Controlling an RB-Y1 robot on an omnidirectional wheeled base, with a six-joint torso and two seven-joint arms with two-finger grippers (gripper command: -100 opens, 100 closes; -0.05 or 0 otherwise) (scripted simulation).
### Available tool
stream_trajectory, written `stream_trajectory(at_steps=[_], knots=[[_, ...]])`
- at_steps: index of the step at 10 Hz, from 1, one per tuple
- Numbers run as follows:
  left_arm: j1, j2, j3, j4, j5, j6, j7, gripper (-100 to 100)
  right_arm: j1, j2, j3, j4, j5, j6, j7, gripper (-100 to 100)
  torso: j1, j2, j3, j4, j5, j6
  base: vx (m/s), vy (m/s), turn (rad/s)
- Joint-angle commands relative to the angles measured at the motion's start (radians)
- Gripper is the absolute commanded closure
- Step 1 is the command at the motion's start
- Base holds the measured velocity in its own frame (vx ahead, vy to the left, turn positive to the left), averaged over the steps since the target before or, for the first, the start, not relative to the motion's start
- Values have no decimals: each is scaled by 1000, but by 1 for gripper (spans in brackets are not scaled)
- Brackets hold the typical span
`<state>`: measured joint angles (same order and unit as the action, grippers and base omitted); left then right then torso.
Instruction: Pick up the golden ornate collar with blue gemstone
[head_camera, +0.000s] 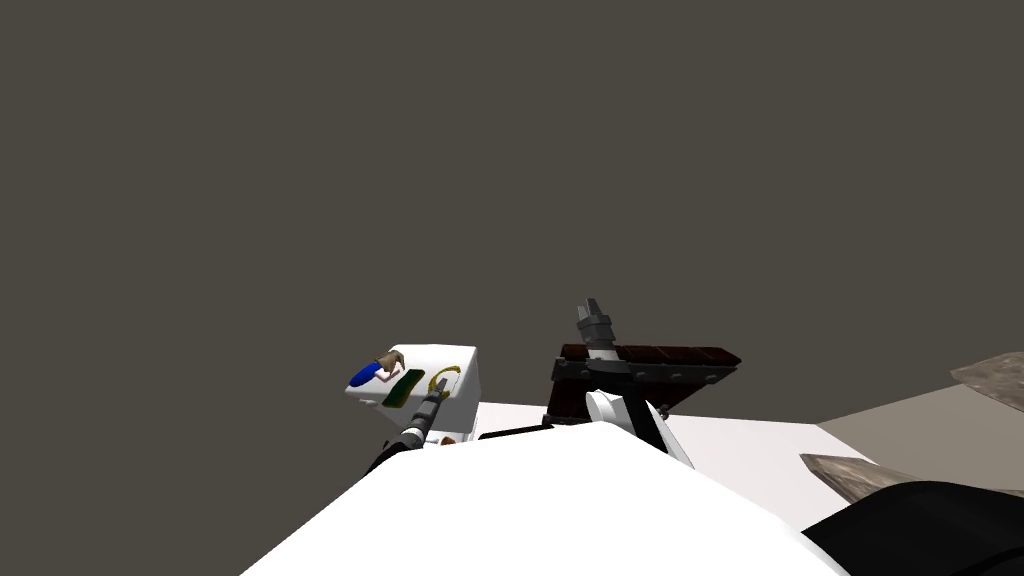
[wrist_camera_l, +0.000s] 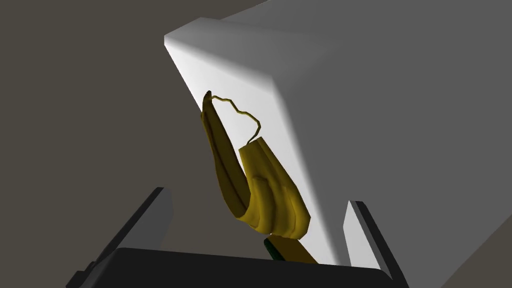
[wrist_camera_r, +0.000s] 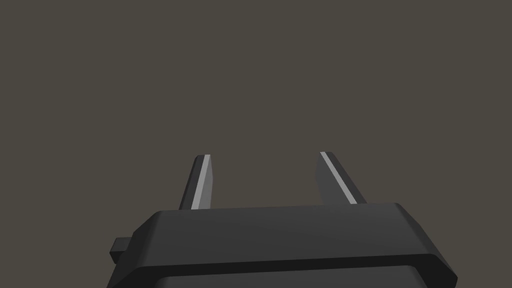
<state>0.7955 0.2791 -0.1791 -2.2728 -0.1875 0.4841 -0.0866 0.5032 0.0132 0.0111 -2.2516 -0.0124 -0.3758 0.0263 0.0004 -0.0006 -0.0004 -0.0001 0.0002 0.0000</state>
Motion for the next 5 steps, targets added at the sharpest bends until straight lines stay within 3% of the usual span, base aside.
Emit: stream_trajectory(at_steps=[1, 5], knots=[[0, 0, 0, 0, 0, 0, 0, 100, 0, 0, 0, 0, 0, 0, 0, 0, 0, 0, 0, 0, 0, 0, 0, 0, 0], [-1, 0, -1, -1, 1, -1, 1, 100, 0, 0, 0, 0, 0, 0, 0, 0, -1, 0, 0, 0, -1, 0, 0, 0, 0]])
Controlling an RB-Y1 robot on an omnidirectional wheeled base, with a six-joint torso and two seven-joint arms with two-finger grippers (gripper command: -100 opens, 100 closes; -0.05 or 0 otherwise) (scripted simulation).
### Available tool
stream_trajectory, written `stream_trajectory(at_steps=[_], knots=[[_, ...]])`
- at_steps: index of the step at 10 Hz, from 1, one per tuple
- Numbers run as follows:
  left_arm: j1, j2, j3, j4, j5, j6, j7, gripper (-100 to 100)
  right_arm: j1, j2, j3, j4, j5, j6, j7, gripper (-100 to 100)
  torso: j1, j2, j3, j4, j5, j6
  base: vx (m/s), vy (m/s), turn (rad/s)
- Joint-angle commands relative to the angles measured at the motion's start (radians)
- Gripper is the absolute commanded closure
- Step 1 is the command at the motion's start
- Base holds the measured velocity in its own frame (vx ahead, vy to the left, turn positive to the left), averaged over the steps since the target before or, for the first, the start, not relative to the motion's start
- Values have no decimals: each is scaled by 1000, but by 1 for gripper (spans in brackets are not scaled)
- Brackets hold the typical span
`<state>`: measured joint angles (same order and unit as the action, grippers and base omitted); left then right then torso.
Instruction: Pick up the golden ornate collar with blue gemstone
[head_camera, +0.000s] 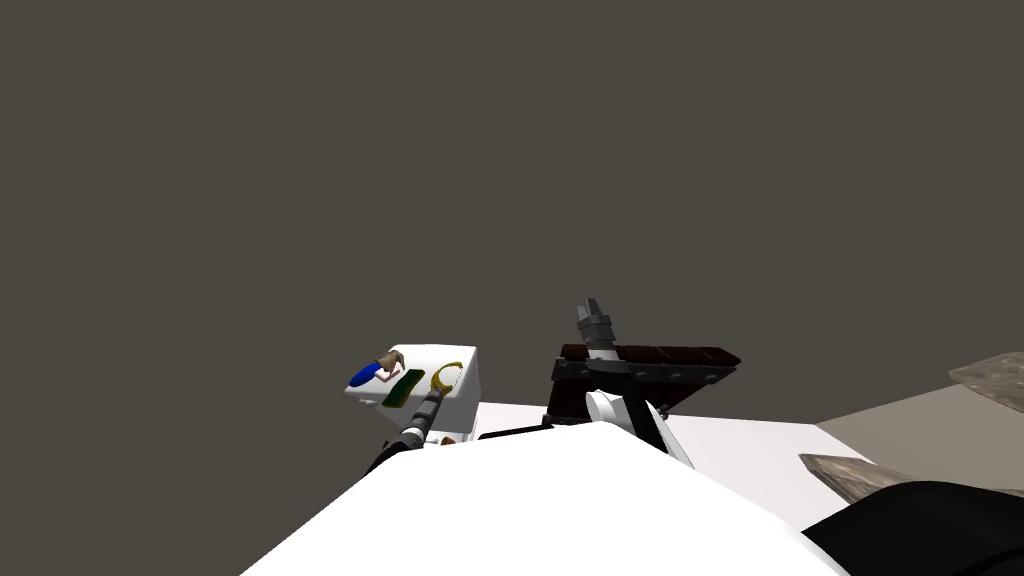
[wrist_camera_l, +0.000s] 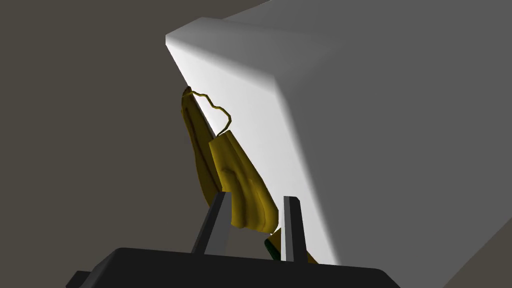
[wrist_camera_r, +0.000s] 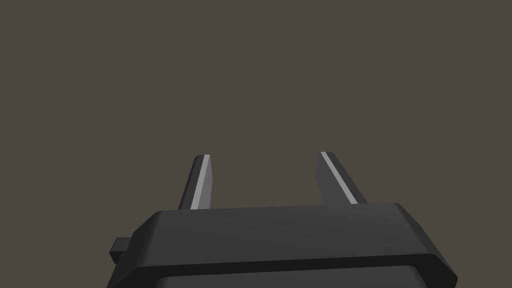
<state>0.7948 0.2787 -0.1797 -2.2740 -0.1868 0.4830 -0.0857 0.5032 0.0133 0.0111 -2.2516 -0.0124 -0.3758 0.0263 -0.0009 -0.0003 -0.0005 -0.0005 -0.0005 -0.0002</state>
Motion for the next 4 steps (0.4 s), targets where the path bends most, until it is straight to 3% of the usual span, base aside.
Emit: stream_trajectory(at_steps=[1, 2, 3, 4], knots=[[0, 0, 0, 0, 0, 0, 0, 0, 0, 0, 0, 0, 0, 0, 0, 0, 0, 0, 0, 0, 0, 0, 0, 0, 0], [20, 7, -4, -31, 0, 14, -1, 100, 0, 0, 0, 0, 0, 0, 0, 0, 0, 0, 0, 0, 0, 0, -9, -12, 36], [10, 4, -2, -17, 1, 6, 0, 100, 0, 0, 0, 0, 0, 0, 0, 0, -1, 1, 0, 0, 0, 0, -6, -8, 14], [12, 5, -2, -19, 1, 8, 0, 0, 0, 0, 0, 0, 0, 0, 0, 0, -1, 1, 0, 0, 0, 0, 0, 0, 0]])
